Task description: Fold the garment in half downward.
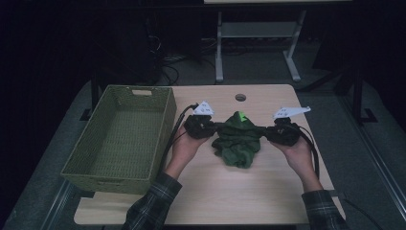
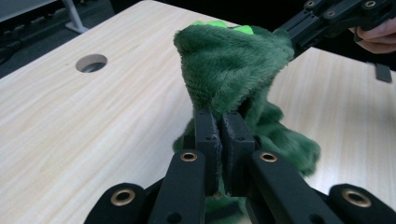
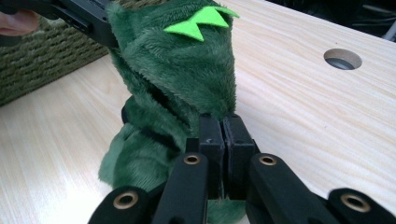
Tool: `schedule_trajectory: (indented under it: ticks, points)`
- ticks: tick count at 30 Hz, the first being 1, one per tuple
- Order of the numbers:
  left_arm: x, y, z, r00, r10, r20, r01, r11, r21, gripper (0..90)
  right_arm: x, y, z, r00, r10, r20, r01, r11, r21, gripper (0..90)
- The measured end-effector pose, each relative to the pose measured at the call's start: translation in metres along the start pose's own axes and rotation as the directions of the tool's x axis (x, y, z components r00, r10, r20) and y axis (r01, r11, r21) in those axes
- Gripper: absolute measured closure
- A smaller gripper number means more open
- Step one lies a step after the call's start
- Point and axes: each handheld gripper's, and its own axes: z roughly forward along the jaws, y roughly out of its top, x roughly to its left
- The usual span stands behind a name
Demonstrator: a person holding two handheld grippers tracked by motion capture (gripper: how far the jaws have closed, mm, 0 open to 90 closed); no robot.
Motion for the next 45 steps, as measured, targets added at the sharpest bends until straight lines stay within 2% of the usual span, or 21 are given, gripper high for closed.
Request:
schedule_trajectory:
  ticks: [2, 5, 8, 13, 20, 24, 26, 27, 32, 36, 37, 39, 40, 45]
  points:
    - [-0.005, -0.004, -0.001, 0.9999, 0.009, 0.006, -0.009, 1.0000, 0.001, 86.3, 0.005, -0.005, -0.001, 0.9999, 0.006, -0.012, -0.006, 1.000, -0.002, 87.9]
    - [-0.014, -0.012, -0.002, 0.9998, 0.013, 0.018, -0.013, 0.9999, 0.002, 86.3, 0.014, -0.012, -0.002, 0.9998, -0.012, -0.015, 0.012, 1.000, -0.004, 87.9]
    - [-0.019, -0.021, -0.001, 0.9986, 0.044, 0.028, -0.044, 0.9989, 0.017, 86.2, 0.020, -0.018, -0.002, 0.9997, -0.016, -0.020, 0.016, 1.000, -0.001, 87.9]
    - [-0.025, -0.041, 0.003, 0.9979, 0.035, 0.055, -0.036, 0.9991, 0.023, 86.3, 0.028, -0.032, -0.003, 0.9992, -0.033, -0.022, 0.033, 0.999, 0.000, 87.8]
    - [-0.037, -0.061, 0.011, 0.9943, 0.050, 0.094, -0.057, 0.9963, 0.065, 86.6, 0.036, -0.057, -0.003, 0.9983, -0.054, -0.021, 0.054, 0.998, 0.016, 87.3]
    - [-0.042, -0.070, 0.018, 0.9920, 0.061, 0.110, -0.071, 0.9931, 0.094, 86.6, 0.041, -0.068, 0.000, 0.9972, -0.072, -0.018, 0.073, 0.997, 0.037, 87.3]
    - [-0.044, -0.074, 0.021, 0.9914, 0.058, 0.117, -0.070, 0.9920, 0.105, 86.5, 0.041, -0.071, 0.002, 0.9975, -0.066, -0.025, 0.067, 0.997, 0.049, 87.1]
    - [-0.045, -0.080, 0.026, 0.9905, 0.057, 0.125, -0.072, 0.9899, 0.122, 86.4, 0.042, -0.078, 0.007, 0.9972, -0.065, -0.036, 0.068, 0.995, 0.077, 86.9]
    - [-0.050, -0.088, 0.038, 0.9898, 0.069, 0.125, -0.088, 0.9833, 0.159, 85.7, 0.044, -0.085, 0.018, 0.9972, -0.062, -0.042, 0.067, 0.990, 0.127, 85.9]
    - [-0.050, -0.086, 0.035, 0.9902, 0.068, 0.122, -0.086, 0.9854, 0.147, 81.1, 0.045, -0.083, 0.014, 0.9976, -0.061, -0.032, 0.064, 0.992, 0.105, 74.9]
    - [-0.050, -0.085, 0.033, 0.9906, 0.067, 0.120, -0.084, 0.9866, 0.140, 78.9, 0.044, -0.083, 0.012, 0.9973, -0.064, -0.035, 0.067, 0.993, 0.095, 72.1]
    - [-0.051, -0.083, 0.028, 0.9921, 0.054, 0.113, -0.069, 0.9891, 0.130, 70.1, 0.044, -0.082, 0.005, 0.9985, -0.041, -0.036, 0.044, 0.996, 0.080, 65.2]
    - [-0.052, -0.083, 0.025, 0.9920, 0.061, 0.111, -0.075, 0.9886, 0.130, 68.8, 0.043, -0.082, 0.002, 0.9986, -0.034, -0.039, 0.037, 0.996, 0.076, 63.0]
    - [-0.059, -0.081, 0.008, 0.9925, 0.070, 0.100, -0.083, 0.9882, 0.129, 60.8, 0.044, -0.086, -0.013, 0.9990, -0.002, -0.044, 0.004, 0.998, 0.058, 58.2]
